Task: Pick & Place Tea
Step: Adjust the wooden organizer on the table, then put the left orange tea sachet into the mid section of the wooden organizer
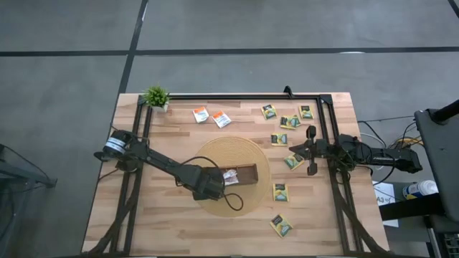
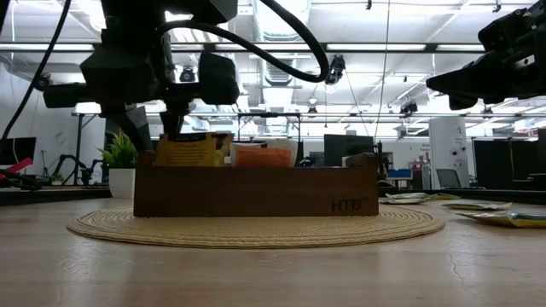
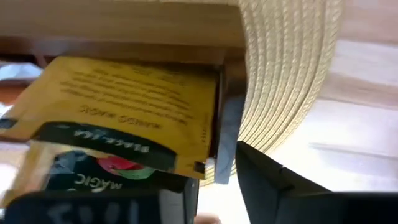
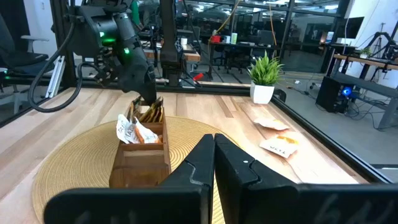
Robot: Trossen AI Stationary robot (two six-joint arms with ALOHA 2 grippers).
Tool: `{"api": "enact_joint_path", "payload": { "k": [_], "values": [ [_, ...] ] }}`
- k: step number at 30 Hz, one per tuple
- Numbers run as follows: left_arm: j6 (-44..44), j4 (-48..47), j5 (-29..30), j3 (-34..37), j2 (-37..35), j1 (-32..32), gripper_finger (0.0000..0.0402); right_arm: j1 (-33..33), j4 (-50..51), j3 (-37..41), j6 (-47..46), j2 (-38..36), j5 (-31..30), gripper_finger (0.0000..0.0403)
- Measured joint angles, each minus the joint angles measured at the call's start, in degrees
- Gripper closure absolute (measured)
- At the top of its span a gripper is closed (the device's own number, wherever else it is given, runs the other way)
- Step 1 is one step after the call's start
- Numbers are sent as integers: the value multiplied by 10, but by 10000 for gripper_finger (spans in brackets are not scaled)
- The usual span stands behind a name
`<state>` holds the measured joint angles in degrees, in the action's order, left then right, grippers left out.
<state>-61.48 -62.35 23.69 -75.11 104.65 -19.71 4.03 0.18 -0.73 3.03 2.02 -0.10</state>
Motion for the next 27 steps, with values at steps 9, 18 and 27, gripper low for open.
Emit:
{"api": "enact_joint_path", "payload": {
  "k": [9, 18, 27],
  "values": [
    [47, -3, 34, -16, 0, -11, 258, 0, 0, 0, 0, 0, 0, 394],
    [124, -41, 32, -72, 0, -23, 256, 0, 0, 0, 0, 0, 0, 394],
    [358, -152, 94, -140, 0, -12, 257, 0, 0, 0, 0, 0, 0, 394]
  ]
}}
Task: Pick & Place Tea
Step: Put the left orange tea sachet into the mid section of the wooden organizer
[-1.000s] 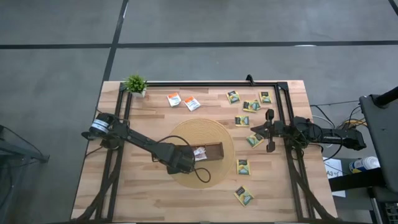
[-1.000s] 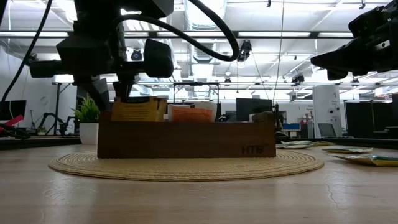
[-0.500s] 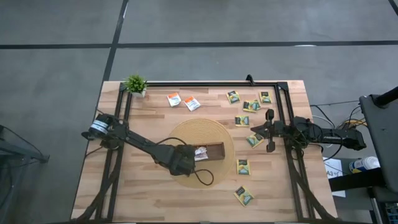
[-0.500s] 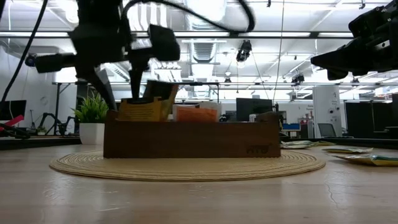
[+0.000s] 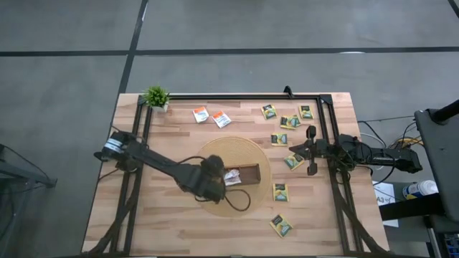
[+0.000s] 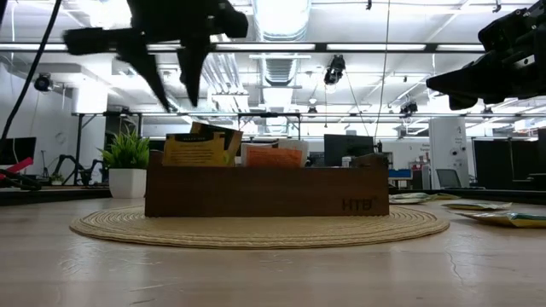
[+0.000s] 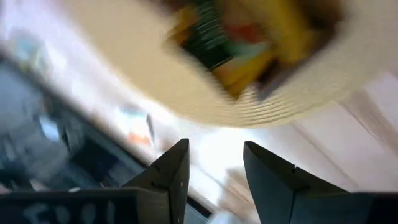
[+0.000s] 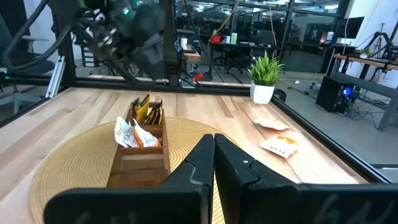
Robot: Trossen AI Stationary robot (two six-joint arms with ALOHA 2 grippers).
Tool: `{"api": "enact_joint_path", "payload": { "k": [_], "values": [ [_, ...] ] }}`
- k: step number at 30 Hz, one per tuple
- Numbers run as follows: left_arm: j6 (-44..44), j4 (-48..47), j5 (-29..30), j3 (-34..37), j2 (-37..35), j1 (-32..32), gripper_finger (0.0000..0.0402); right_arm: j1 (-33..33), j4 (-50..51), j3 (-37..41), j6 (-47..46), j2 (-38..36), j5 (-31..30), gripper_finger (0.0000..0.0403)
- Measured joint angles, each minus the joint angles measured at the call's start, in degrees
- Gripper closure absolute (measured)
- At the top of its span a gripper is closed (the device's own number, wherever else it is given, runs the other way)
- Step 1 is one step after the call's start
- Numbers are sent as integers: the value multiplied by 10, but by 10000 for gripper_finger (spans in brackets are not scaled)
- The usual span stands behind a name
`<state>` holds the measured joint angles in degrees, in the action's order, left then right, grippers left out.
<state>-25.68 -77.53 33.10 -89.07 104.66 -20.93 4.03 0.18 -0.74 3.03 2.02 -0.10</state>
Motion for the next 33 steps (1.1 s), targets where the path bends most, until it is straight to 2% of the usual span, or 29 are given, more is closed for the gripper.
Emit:
{"api": "enact_joint_path", "payload": {
  "k": [4, 11, 16, 17, 23, 27, 33],
  "values": [
    [135, -18, 34, -18, 0, 28, 257, 0, 0, 0, 0, 0, 0, 394],
    [358, -11, 146, -1, -11, 102, 257, 0, 0, 0, 0, 0, 0, 394],
    [484, 2, 262, 29, -15, 156, 257, 0, 0, 0, 0, 0, 0, 394],
    [496, 11, 269, 36, -16, 166, 257, 0, 0, 0, 0, 0, 0, 394],
    [500, 130, 180, 84, -17, 220, 257, 0, 0, 0, 0, 0, 0, 394],
    [507, 223, 163, 121, -20, 262, 257, 0, 0, 0, 0, 0, 0, 394],
    [586, 256, 45, 144, -23, 354, 257, 0, 0, 0, 0, 0, 0, 394]
  ]
}}
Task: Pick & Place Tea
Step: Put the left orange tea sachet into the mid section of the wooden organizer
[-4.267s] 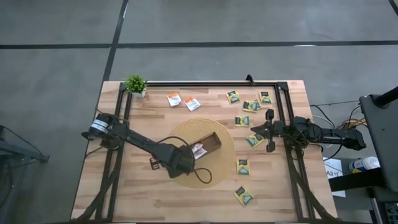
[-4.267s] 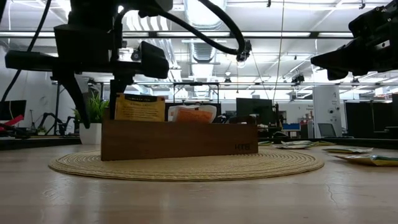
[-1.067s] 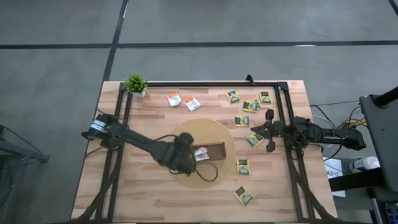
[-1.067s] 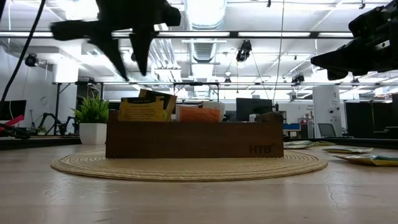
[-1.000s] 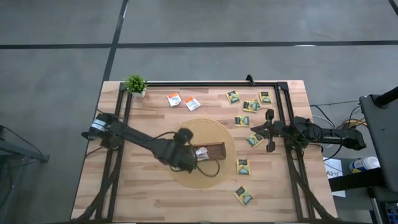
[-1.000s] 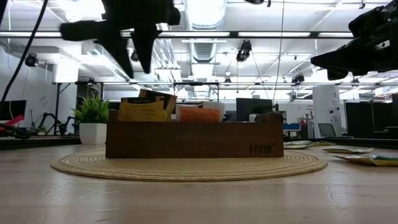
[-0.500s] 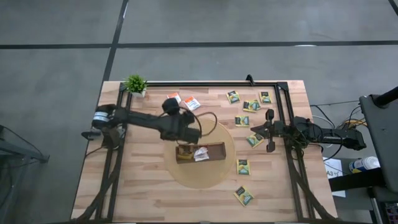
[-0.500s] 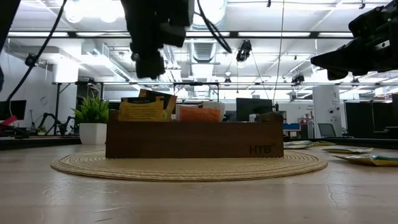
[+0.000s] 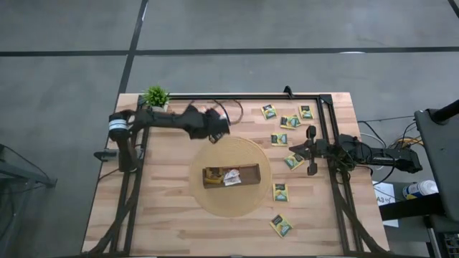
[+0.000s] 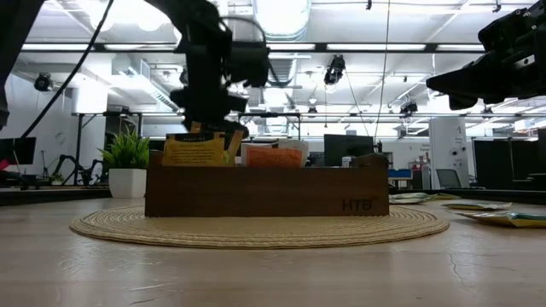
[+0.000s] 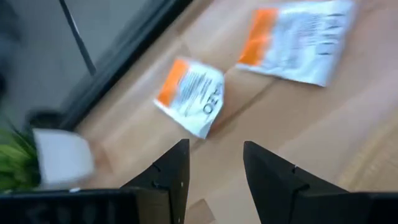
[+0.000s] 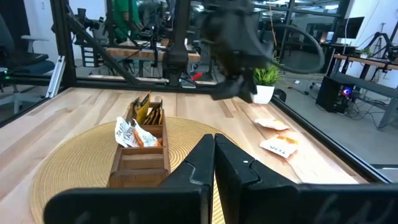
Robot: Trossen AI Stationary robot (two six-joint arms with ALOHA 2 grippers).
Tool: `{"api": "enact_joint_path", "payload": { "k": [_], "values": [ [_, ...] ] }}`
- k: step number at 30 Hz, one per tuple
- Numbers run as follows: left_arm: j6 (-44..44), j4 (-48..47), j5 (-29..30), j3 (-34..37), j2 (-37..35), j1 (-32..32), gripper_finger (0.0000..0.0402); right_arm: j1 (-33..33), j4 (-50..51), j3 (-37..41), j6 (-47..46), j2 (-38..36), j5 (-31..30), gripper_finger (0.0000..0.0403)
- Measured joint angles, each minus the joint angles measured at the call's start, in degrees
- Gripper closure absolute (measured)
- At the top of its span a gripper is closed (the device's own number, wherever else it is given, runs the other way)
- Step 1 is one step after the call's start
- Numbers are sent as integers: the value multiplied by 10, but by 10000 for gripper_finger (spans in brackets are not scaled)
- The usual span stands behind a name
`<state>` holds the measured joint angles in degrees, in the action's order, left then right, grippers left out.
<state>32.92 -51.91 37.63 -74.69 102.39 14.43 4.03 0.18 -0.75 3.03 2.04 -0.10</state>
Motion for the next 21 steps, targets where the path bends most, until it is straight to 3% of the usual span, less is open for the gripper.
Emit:
{"api": "enact_joint_path", "payload": {
  "k": [5, 14, 21],
  "values": [
    [21, 29, -21, 1, 0, 45, 257, 0, 0, 0, 0, 0, 0, 394],
    [-4, 135, -54, 8, 8, 40, 257, 0, 0, 0, 0, 0, 0, 394],
    [-6, 147, -56, 41, 22, 57, 257, 0, 0, 0, 0, 0, 0, 394]
  ]
}}
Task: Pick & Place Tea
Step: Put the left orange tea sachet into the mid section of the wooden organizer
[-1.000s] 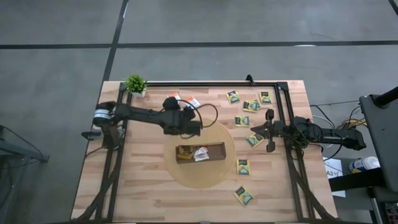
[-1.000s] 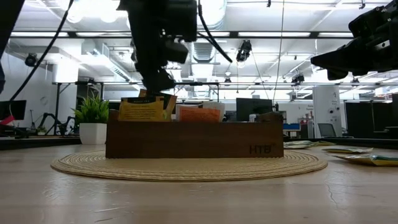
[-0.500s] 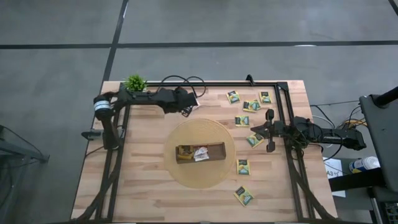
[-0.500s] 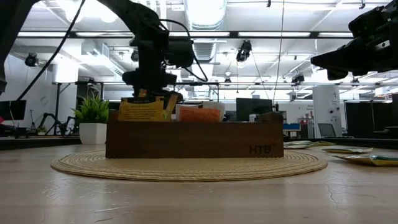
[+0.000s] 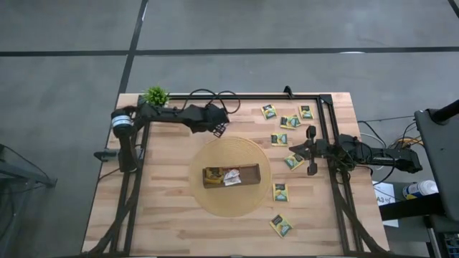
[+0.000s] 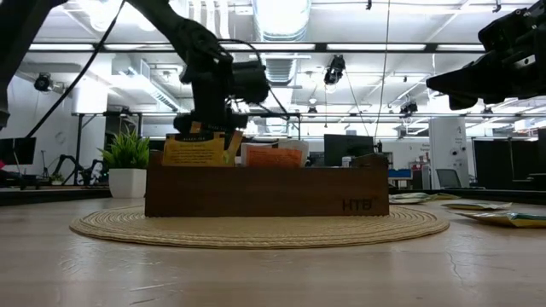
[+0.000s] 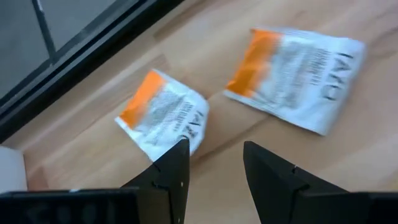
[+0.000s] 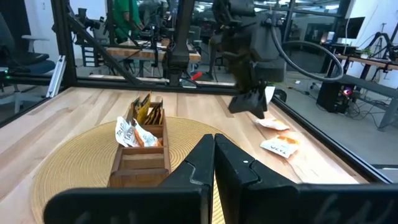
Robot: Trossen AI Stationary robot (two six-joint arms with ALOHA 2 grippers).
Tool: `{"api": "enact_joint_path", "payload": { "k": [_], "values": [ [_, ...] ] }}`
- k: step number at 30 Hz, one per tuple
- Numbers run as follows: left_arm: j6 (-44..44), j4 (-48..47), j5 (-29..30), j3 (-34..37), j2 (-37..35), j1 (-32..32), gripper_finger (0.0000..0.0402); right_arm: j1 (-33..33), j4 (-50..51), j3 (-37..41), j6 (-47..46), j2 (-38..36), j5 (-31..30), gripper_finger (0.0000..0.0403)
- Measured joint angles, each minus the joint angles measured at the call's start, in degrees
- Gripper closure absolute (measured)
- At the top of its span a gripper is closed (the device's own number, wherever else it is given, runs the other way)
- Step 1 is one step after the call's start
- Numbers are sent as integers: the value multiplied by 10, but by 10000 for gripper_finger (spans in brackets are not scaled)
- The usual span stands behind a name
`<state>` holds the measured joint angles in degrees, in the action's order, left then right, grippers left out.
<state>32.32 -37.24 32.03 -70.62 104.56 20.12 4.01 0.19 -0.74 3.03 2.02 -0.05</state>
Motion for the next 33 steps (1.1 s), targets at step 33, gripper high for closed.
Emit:
{"api": "enact_joint_path", "payload": {
  "k": [33],
  "values": [
    [-23, 43, -66, 5, 26, 62, 259, 0, 0, 0, 0, 0, 0, 394]
  ]
}}
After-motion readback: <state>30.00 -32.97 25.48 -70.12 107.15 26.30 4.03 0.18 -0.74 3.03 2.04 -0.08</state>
